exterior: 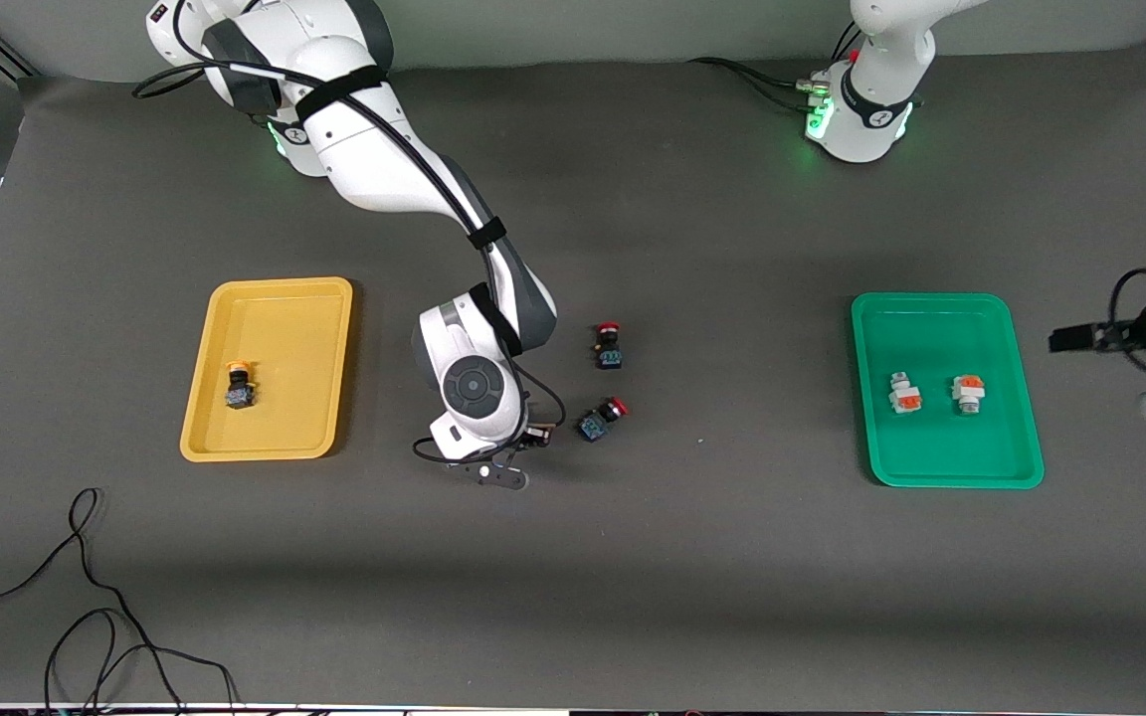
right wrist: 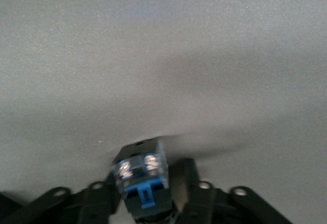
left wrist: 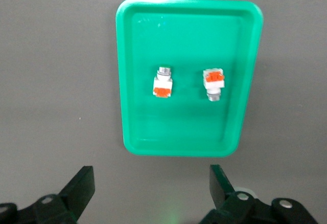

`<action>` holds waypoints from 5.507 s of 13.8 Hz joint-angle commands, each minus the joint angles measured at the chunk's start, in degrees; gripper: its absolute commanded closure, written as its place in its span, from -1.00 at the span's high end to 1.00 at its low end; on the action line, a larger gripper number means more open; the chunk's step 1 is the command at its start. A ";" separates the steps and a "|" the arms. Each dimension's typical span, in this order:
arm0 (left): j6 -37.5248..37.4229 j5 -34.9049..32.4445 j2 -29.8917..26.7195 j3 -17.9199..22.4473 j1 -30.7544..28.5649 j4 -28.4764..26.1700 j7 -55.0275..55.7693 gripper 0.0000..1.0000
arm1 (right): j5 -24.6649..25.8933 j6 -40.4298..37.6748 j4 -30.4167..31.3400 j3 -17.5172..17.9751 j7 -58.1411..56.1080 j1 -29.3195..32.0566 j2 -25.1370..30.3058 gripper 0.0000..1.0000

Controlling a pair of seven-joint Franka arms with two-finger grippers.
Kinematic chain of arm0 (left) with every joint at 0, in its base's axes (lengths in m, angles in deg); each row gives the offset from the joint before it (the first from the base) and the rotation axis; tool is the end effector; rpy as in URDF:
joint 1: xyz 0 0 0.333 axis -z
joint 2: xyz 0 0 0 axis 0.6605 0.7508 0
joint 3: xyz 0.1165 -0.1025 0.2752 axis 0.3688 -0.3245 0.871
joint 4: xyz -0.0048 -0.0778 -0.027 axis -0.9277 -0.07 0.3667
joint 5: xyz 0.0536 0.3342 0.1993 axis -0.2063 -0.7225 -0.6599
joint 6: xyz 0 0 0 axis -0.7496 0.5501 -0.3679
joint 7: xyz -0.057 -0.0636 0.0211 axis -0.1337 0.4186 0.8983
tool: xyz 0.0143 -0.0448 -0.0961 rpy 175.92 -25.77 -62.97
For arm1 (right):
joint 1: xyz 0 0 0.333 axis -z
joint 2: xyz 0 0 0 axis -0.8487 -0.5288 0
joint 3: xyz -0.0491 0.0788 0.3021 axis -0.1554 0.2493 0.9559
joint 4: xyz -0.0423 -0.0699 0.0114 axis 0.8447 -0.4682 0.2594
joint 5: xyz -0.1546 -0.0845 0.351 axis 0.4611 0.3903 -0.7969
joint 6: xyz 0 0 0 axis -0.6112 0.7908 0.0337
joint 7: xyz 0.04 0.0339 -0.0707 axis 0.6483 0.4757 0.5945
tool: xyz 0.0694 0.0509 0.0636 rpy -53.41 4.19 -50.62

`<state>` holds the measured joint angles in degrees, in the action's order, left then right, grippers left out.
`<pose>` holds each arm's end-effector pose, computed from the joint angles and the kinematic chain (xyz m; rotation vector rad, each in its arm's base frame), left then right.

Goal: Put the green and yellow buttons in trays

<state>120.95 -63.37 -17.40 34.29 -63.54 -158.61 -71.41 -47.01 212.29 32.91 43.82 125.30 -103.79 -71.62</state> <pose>0.5881 0.1044 0.4815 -3.1156 -0.0352 0.3787 0.6169 0.3950 0.1697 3.0745 -0.3927 -0.0964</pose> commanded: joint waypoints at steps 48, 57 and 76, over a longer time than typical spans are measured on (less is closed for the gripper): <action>-5.79 5.71 -13.78 15.58 26.50 1.63 5.47 1.00 | -20.65 7.99 44.99 -29.70 -59.74 -0.61 23.84 0.99; -4.12 5.62 -13.61 15.40 26.59 0.41 5.47 1.00 | -10.12 -20.47 31.93 -61.49 -56.06 -18.52 32.91 0.99; -4.56 4.57 -13.78 15.05 26.86 0.32 5.47 1.00 | -2.01 -48.02 8.08 -69.44 -54.20 -17.84 33.00 0.99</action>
<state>115.90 -58.04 -30.17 49.16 -37.29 -157.19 -65.56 -50.12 165.28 41.72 -25.85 69.69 -121.89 -38.62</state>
